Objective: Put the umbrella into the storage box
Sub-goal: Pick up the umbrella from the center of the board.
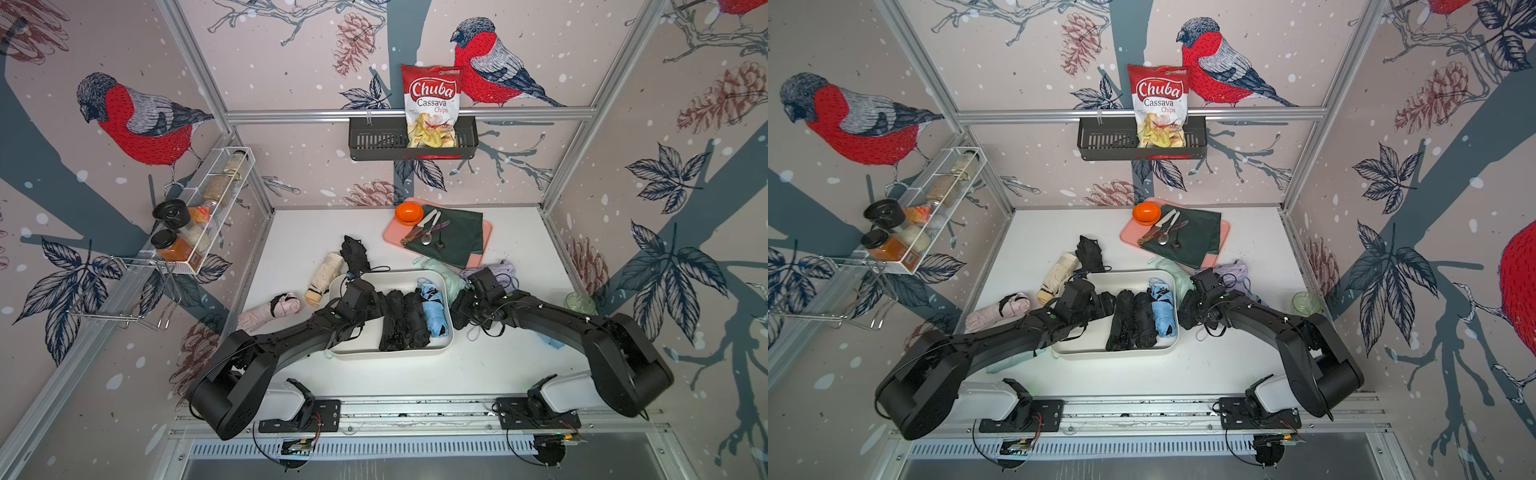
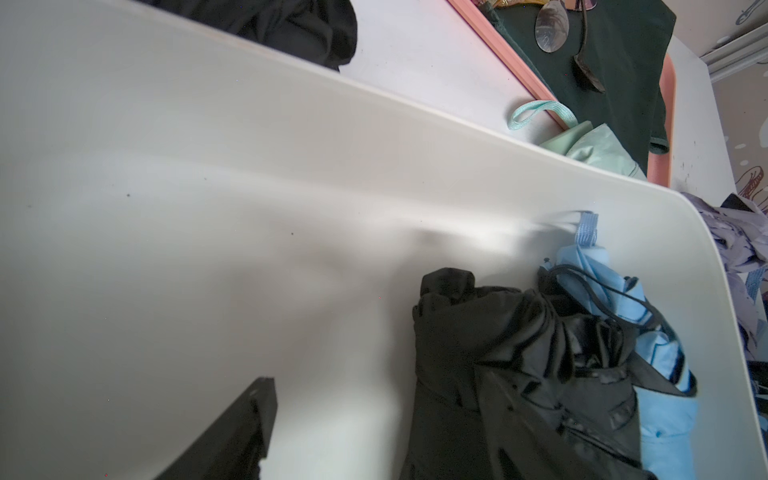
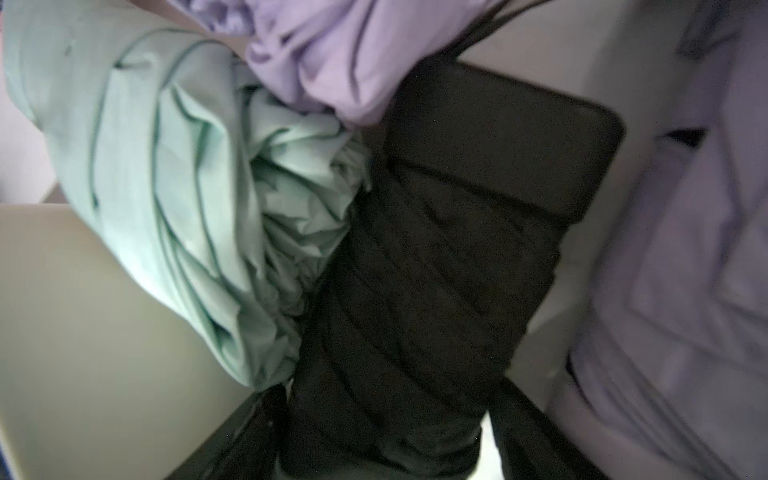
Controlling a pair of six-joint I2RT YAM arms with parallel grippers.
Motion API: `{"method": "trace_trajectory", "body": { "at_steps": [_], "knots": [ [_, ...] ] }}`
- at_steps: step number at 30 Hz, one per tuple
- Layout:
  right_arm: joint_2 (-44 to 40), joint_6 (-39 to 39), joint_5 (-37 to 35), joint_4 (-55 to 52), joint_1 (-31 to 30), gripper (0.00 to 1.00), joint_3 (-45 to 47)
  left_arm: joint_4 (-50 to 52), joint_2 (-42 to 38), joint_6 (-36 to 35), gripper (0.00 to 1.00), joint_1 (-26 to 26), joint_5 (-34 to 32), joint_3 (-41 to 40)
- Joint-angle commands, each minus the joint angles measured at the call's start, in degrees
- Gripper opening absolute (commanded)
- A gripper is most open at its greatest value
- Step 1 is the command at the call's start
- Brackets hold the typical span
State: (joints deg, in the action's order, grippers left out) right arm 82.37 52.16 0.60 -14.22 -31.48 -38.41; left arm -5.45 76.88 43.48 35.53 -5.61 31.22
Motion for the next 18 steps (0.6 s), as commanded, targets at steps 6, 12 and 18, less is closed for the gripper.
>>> {"method": "trace_trajectory", "body": {
  "at_steps": [6, 12, 18],
  "knots": [
    [0.86, -1.95, -5.16, -5.25, 0.15, 0.83, -1.69, -0.08, -0.11, -0.4, 0.81, 0.16, -0.81, 0.49],
    [-0.1, -3.27, -5.85, -7.67, 1.22, 0.78, -1.89, 0.34, -0.5, -0.51, 0.81, 0.13, -1.29, 0.57],
    [0.89, -4.71, -5.04, -6.08, 2.26, 0.84, -2.99, 0.42, -0.15, -0.51, 0.82, 0.15, -1.25, 0.96]
  ]
}}
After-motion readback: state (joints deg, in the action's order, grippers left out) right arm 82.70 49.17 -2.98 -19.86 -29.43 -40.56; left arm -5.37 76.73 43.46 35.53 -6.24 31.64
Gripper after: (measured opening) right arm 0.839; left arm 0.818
